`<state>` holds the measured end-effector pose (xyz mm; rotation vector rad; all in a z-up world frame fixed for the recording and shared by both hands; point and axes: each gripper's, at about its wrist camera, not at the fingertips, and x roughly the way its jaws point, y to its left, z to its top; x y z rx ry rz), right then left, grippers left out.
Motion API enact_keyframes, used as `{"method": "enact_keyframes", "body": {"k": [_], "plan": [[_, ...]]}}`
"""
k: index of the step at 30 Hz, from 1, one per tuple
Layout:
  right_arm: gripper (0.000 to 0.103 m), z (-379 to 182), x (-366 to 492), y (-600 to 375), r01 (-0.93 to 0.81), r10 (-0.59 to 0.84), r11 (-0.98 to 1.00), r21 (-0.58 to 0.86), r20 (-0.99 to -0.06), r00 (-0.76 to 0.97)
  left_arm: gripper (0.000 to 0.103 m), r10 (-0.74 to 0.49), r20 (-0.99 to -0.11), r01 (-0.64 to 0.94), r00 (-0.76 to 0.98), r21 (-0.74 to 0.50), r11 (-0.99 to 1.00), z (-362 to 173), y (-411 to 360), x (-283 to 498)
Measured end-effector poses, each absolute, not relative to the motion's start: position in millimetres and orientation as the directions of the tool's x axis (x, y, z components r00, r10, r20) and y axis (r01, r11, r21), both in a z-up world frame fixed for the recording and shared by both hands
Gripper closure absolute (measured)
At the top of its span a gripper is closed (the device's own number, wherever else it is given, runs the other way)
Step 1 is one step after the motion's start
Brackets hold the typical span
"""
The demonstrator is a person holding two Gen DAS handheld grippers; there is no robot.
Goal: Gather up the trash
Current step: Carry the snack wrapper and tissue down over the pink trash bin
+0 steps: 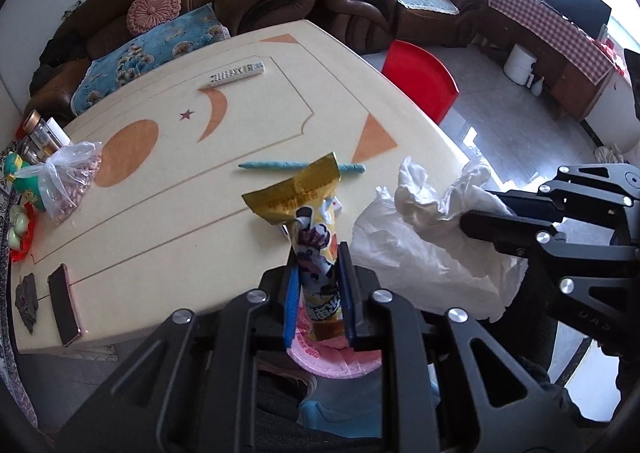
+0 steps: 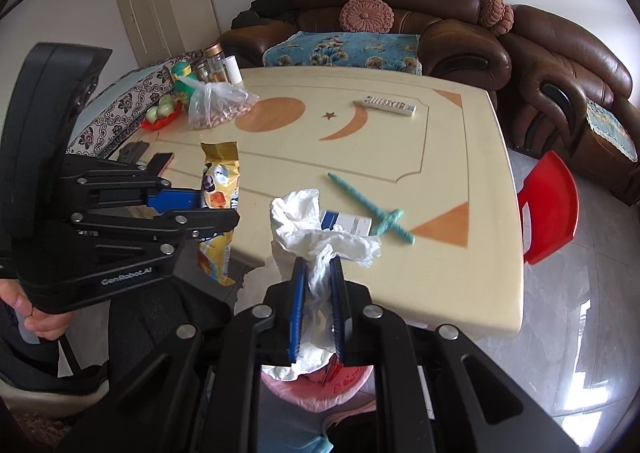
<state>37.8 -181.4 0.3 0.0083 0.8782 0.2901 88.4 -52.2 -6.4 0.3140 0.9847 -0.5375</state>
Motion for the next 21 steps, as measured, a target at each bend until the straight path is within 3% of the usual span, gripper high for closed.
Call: {"method": "enact_keyframes", "body": {"k": [21], "plan": [[0.09,-109.2,14.9,-179.3,-0.187,0.261,0.963,0.196,-0.854,0.45,0.085,-0.26,-0.933,0.578,0.249,-0.072,0.813,-146.7,-32.6,56.5]]}}
